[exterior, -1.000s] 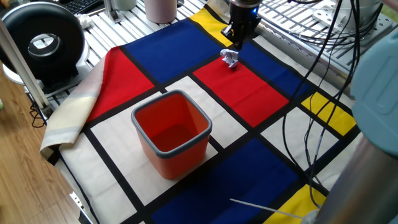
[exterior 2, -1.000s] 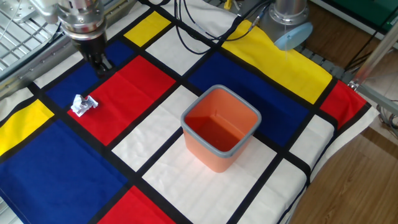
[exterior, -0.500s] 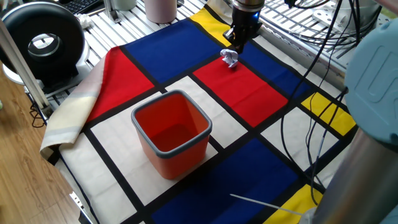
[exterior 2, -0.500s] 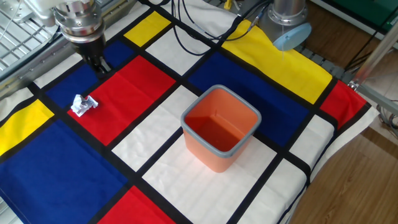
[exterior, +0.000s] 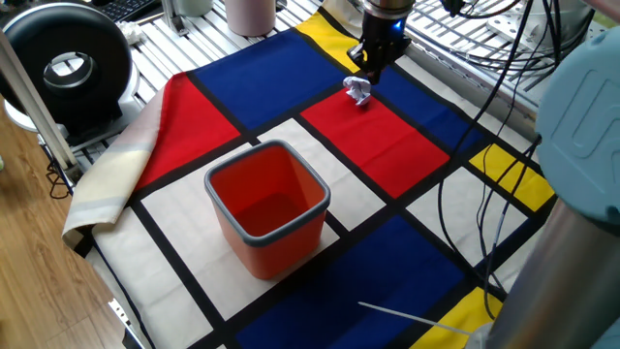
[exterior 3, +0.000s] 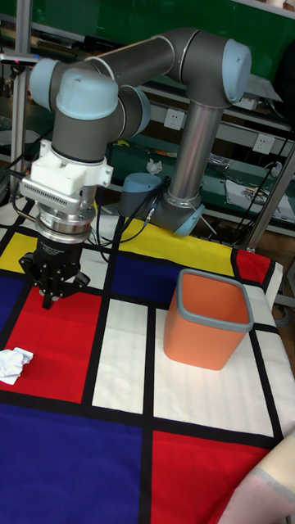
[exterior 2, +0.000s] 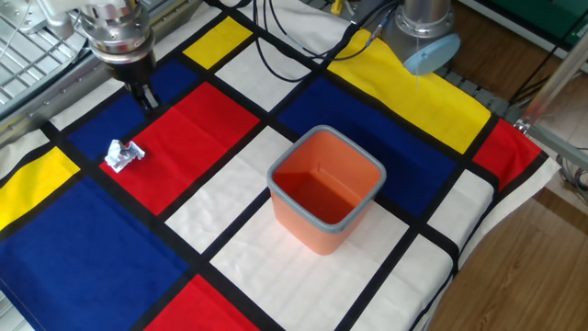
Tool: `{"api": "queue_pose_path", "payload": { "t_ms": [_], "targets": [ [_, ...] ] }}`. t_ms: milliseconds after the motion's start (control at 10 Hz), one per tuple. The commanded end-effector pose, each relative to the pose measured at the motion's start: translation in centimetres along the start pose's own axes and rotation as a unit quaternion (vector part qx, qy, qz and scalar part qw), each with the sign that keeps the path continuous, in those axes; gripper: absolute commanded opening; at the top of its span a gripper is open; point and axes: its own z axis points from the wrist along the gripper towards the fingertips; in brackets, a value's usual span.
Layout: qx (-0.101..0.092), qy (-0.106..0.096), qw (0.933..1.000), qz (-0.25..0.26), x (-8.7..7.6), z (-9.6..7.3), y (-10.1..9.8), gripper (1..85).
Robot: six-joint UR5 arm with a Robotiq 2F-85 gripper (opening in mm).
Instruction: Put the garbage in the trash can
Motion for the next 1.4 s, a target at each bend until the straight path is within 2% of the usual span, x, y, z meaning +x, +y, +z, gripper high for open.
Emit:
{"api": "queue_pose_path", "payload": {
  "t_ms": [0,200,300,400,500,800,1100,1300],
  "targets": [
    [0.003,-0.013,0.9999,-0.003,-0.7,-0.1,-0.3,1.0],
    [0.002,-0.006,0.9991,-0.041,-0.4,-0.1,-0.2,1.0],
    [-0.008,0.001,0.9978,-0.066,-0.7,0.4,-0.2,1.0],
    [-0.011,0.007,0.9964,-0.083,-2.0,1.2,-1.2,1.0],
    [-0.003,0.013,0.9954,-0.094,-3.1,1.8,-2.5,1.0],
    [-0.004,0.011,0.9941,-0.107,-5.5,3.8,-3.6,1.0],
    [-0.001,0.007,0.9943,-0.107,-6.8,5.6,-2.9,1.0],
    [0.009,0.009,0.9937,-0.111,-7.2,5.6,-2.1,1.0]
  ]
}}
